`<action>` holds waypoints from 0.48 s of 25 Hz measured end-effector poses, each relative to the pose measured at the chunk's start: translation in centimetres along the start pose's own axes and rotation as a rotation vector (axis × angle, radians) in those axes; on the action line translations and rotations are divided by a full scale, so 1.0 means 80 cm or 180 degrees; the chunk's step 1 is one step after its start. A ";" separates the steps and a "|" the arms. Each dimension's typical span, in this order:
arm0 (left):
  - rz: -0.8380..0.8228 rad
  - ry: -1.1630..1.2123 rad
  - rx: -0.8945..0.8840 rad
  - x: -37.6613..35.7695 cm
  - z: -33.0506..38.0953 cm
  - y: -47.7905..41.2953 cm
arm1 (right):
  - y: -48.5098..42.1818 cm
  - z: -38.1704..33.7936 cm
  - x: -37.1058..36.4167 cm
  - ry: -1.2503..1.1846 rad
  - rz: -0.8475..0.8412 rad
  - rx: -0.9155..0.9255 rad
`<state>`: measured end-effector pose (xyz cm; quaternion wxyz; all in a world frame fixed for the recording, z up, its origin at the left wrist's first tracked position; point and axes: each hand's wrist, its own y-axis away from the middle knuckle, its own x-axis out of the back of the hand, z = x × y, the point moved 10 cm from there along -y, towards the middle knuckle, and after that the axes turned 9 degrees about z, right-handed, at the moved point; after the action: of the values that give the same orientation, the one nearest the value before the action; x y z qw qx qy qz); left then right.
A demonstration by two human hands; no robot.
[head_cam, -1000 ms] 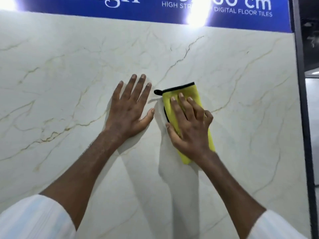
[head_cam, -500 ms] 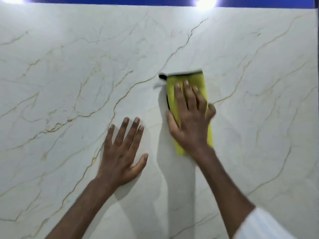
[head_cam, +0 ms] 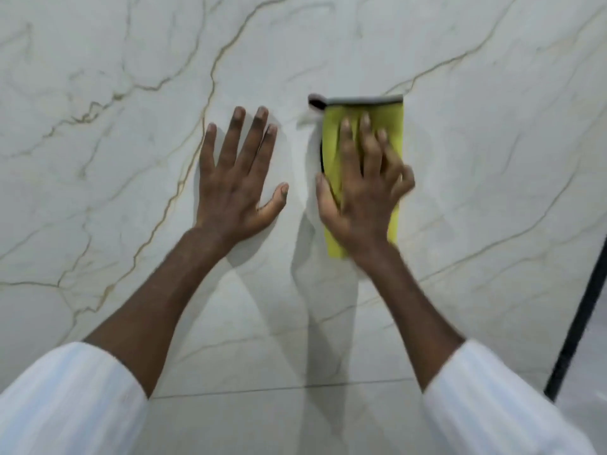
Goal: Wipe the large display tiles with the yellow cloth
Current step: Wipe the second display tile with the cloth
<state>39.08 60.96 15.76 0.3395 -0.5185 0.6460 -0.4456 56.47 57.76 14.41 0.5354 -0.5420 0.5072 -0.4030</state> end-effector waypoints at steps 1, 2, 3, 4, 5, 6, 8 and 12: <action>-0.0017 0.0161 0.0008 0.004 0.000 0.006 | -0.028 -0.010 -0.003 0.0002 0.0060 0.0005; -0.0042 0.0281 -0.0008 0.007 0.003 0.022 | -0.041 -0.016 -0.005 0.0014 0.0112 0.0031; -0.0074 0.0349 -0.0045 0.011 0.008 0.048 | -0.039 -0.017 -0.006 0.0027 0.0150 0.0058; -0.0116 0.0355 -0.0086 0.014 0.013 0.079 | -0.023 -0.015 -0.007 0.0048 0.0163 0.0088; -0.0179 0.0312 -0.0122 0.015 0.017 0.111 | 0.007 -0.010 -0.006 0.0088 0.0169 0.0117; -0.0255 0.0241 -0.0162 0.012 0.020 0.140 | 0.050 -0.005 -0.004 0.0138 0.0114 0.0135; -0.0296 0.0126 -0.0221 0.002 0.020 0.173 | 0.156 0.002 0.002 0.0245 -0.0110 0.0192; -0.0112 0.0084 -0.0215 -0.003 0.023 0.172 | 0.245 -0.001 0.006 0.0284 -0.0443 0.0221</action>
<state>35.73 61.69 2.30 0.3053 -0.5351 0.6559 -0.4362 54.13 58.96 -4.99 0.5014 -0.5385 0.4774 -0.4803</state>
